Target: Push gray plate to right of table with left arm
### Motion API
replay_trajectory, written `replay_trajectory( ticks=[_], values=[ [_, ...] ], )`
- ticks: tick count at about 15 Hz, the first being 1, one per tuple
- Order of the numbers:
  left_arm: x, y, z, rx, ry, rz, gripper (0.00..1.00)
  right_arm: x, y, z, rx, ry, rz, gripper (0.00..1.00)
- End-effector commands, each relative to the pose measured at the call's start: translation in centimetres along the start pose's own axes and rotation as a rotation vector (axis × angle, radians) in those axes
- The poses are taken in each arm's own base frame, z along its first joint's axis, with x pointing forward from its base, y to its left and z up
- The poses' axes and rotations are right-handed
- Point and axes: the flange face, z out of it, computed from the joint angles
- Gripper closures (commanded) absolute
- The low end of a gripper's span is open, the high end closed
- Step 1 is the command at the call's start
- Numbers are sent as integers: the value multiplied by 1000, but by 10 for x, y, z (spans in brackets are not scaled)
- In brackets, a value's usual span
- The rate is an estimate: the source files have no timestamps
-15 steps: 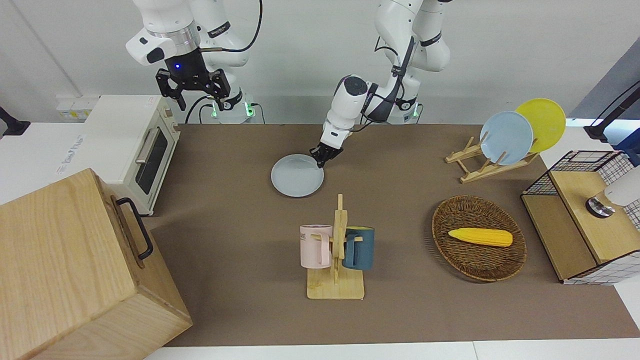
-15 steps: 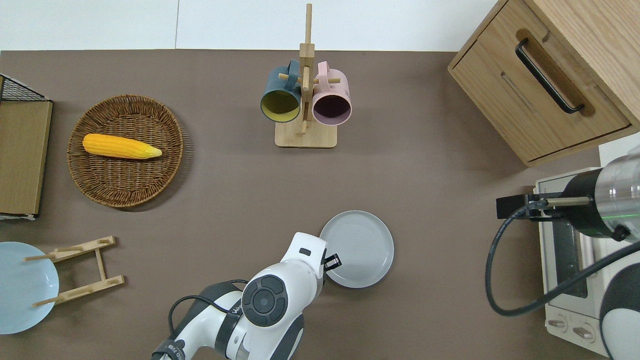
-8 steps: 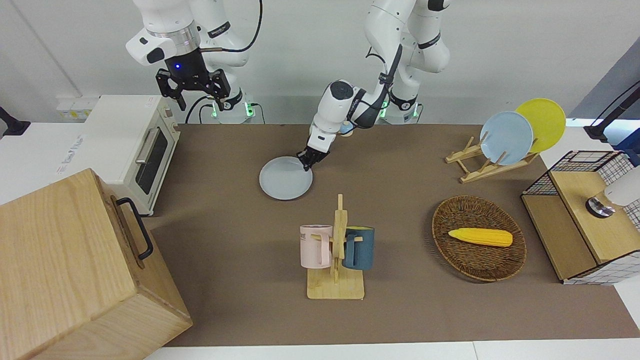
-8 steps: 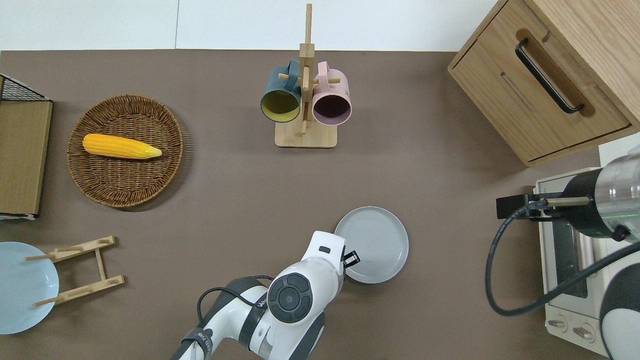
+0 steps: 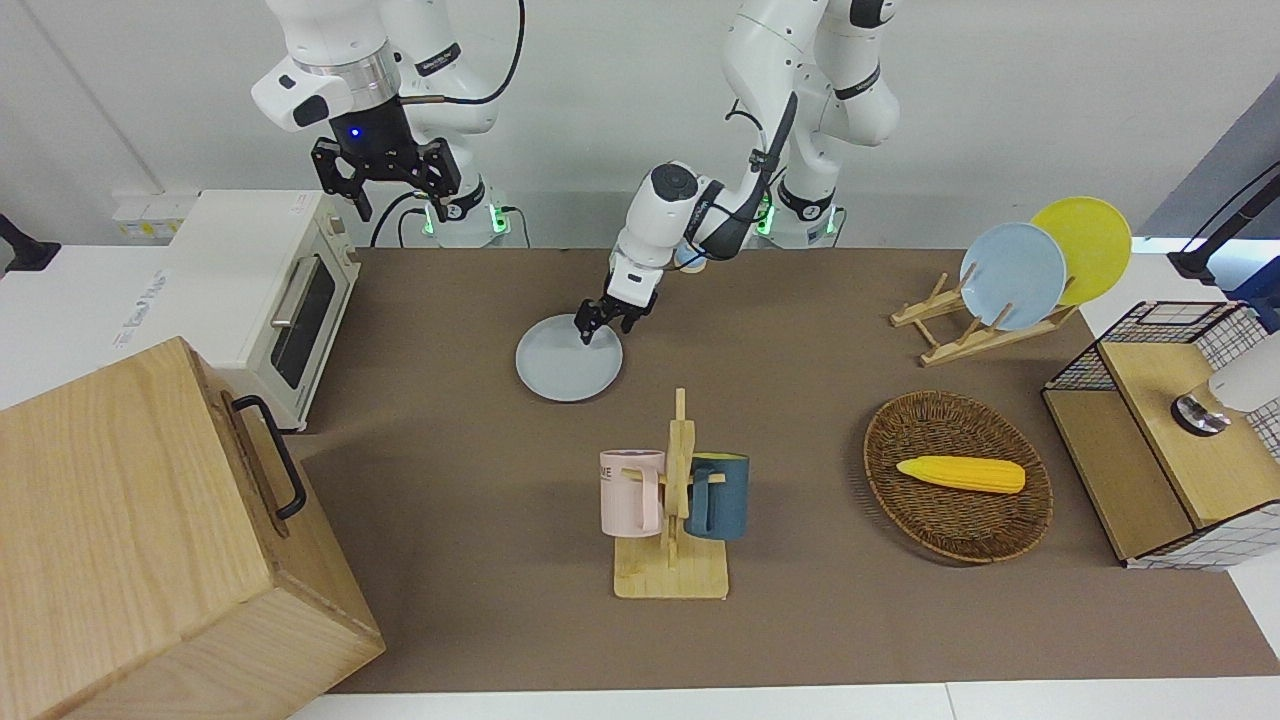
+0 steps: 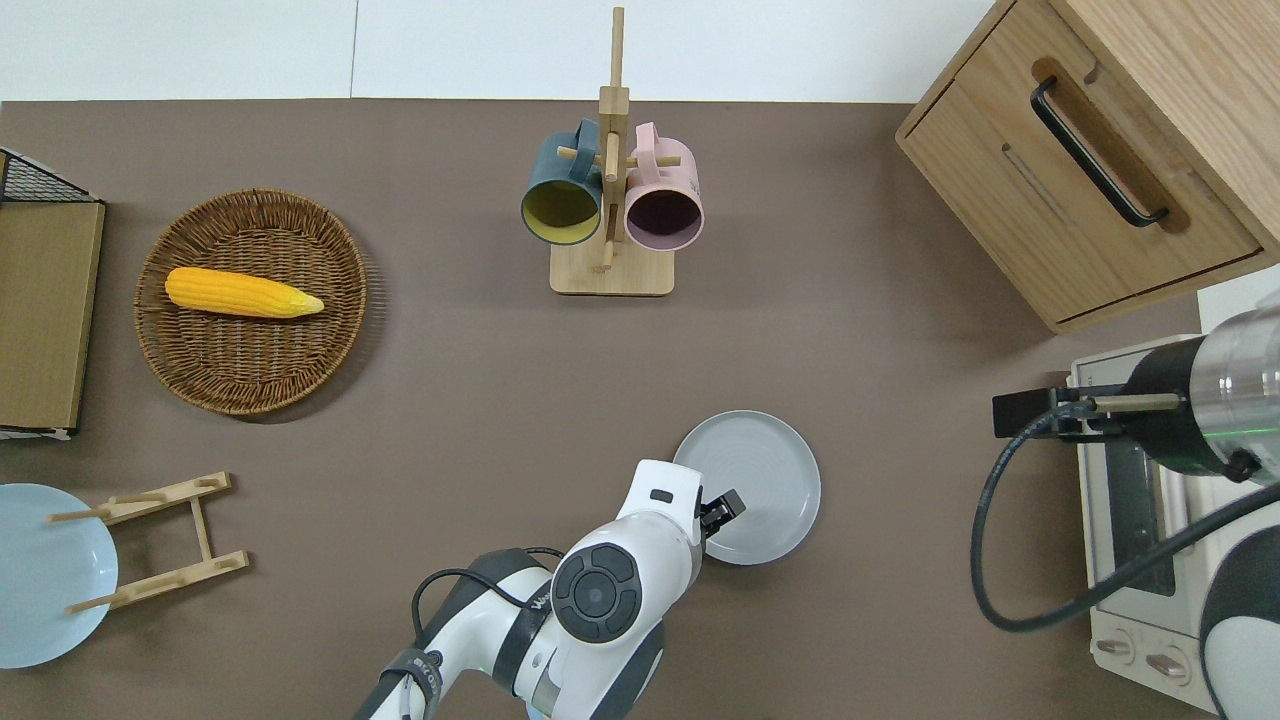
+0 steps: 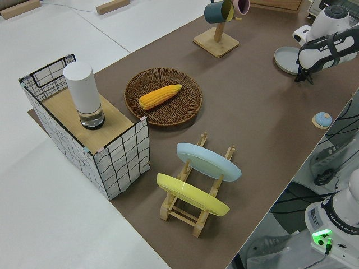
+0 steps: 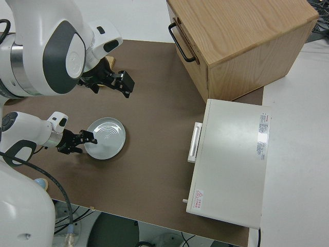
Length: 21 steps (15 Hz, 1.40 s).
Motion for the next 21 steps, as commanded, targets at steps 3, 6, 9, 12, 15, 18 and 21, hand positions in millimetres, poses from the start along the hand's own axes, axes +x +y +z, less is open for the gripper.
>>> replay_trajectory(
  ticks=[3,6,9,12,15,18,21],
  values=[
    [30,-9,-39,67,-27,-8,13,-8,1,0,9,-4,21,5],
    [77,-30,-70,112,-51,47,13,-8,1,0,9,-4,21,5],
    [149,-66,-129,159,-126,138,11,-8,1,0,9,-4,21,5],
    [222,-105,-193,200,-172,216,9,-8,1,0,9,-4,21,5],
    [256,-119,-249,268,-121,254,9,-8,1,0,9,-4,21,5],
    [270,-126,-286,250,-81,227,9,-8,1,0,9,-4,21,5],
    [265,-133,-337,332,-5,277,9,-8,1,0,9,-4,21,5]
  ],
)
